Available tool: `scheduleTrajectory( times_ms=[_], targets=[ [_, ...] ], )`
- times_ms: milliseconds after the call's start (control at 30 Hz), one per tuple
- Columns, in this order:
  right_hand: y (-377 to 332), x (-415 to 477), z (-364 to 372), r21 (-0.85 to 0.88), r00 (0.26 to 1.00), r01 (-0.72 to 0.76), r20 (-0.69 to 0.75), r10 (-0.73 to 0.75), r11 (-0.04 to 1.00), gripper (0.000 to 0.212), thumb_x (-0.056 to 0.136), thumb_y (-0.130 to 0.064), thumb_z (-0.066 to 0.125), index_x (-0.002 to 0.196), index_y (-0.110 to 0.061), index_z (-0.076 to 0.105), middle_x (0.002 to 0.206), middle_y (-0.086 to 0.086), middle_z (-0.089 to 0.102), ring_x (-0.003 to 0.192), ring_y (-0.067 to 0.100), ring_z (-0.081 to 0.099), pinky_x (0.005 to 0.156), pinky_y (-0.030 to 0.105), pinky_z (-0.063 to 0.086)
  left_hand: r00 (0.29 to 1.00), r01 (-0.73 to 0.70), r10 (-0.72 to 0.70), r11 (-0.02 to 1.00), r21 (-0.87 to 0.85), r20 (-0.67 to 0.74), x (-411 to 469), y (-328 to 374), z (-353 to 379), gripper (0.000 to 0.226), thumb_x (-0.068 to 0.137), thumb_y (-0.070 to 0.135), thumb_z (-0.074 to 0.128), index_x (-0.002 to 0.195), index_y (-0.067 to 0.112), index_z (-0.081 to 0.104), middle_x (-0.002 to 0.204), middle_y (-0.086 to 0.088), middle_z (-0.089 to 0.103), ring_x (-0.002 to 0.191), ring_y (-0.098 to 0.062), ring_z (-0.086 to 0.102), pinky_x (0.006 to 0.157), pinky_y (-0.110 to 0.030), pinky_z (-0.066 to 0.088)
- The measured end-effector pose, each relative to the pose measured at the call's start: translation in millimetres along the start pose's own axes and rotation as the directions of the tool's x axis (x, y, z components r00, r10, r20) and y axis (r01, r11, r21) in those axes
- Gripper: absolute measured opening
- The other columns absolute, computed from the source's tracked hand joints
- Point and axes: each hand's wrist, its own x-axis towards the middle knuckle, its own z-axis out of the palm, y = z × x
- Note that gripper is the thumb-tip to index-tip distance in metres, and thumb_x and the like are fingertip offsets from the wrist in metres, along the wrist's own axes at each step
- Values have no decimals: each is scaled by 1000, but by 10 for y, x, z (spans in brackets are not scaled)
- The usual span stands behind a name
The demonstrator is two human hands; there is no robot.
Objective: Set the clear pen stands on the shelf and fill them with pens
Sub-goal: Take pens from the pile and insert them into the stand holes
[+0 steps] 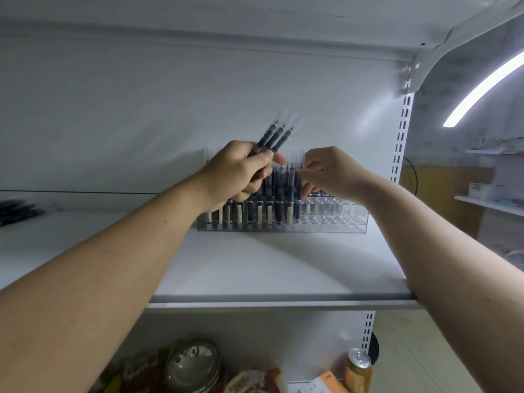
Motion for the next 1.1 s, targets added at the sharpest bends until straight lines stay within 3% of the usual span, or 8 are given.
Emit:
scheduleTrajectory(
  times_ms=[167, 333, 500, 633, 800, 900, 1000, 1100],
  targets=[
    [54, -18, -47, -5, 996, 82, -34, -82, 997, 12, 98, -21, 68, 95, -9, 68, 82, 3, 79, 76, 15, 78, 84, 47, 63, 1000, -11, 11, 1000, 22, -4, 7, -24, 1, 27, 114, 20, 45, 116, 2, 66, 77, -1, 51, 53, -12, 31, 40, -23, 24],
    [-4, -6, -113, 125, 947, 173, -293, -131, 977, 8, 98, -16, 66, 106, -16, 65, 90, 2, 71, 78, 16, 69, 78, 38, 63, 1000, -19, 20, 998, 53, -23, 11, -27, -5, 29, 114, 23, 46, 116, 5, 69, 74, 0, 56, 53, -12, 34, 42, -24, 25],
    [-166, -65, -156, 641, 993, 107, -103, -54, 760, 7, 97, -12, 70, 96, -5, 70, 83, 6, 71, 63, 19, 59, 56, 28, 45, 1000, -8, 8, 997, 83, 4, -4, -30, 20, 30, 114, 24, 47, 118, 3, 69, 71, -2, 55, 49, -12, 33, 41, -25, 26],
    [-182, -63, -121, 688, 996, 85, -41, -78, 721, 41, 83, -25, 78, 107, 7, 67, 96, 20, 70, 70, 20, 63, 63, 31, 49, 1000, -12, 11, 995, 102, 15, -4, -30, 28, 31, 113, 26, 48, 118, 5, 69, 74, -6, 55, 48, -11, 35, 43, -26, 27],
    [-151, -9, -150, 786, 989, 138, -140, -45, 602, 13, 102, -8, 63, 106, 4, 66, 95, 15, 74, 82, 26, 73, 63, 27, 52, 1000, -20, 19, 995, 94, 9, -2, -24, 17, 31, 114, 26, 46, 119, 6, 69, 76, -8, 59, 49, -14, 34, 44, -27, 27],
    [-111, 41, -195, 817, 965, 194, -259, 45, 543, 12, 104, -5, 59, 106, 7, 64, 88, 16, 71, 77, 27, 72, 61, 29, 51, 999, -34, 35, 994, 107, -10, -11, -19, 19, 29, 114, 25, 46, 120, 7, 68, 73, -6, 55, 48, -12, 34, 42, -26, 28],
    [-35, 93, -237, 710, 908, 254, -409, 90, 656, 13, 103, -8, 61, 101, 2, 69, 80, 12, 70, 67, 24, 69, 57, 29, 48, 998, -63, 64, 986, 152, 2, -16, -16, 17, 28, 115, 24, 45, 120, 8, 67, 64, 3, 43, 48, -13, 30, 42, -25, 29],
    [30, 101, -225, 474, 886, 262, -464, -14, 841, 15, 103, -12, 64, 101, 1, 72, 78, 8, 73, 67, 24, 71, 56, 31, 49, 997, -82, 83, 983, 166, 1, -20, -5, 11, 29, 115, 24, 44, 121, 6, 66, 63, 2, 36, 48, -16, 28, 42, -24, 30]
  ],
)
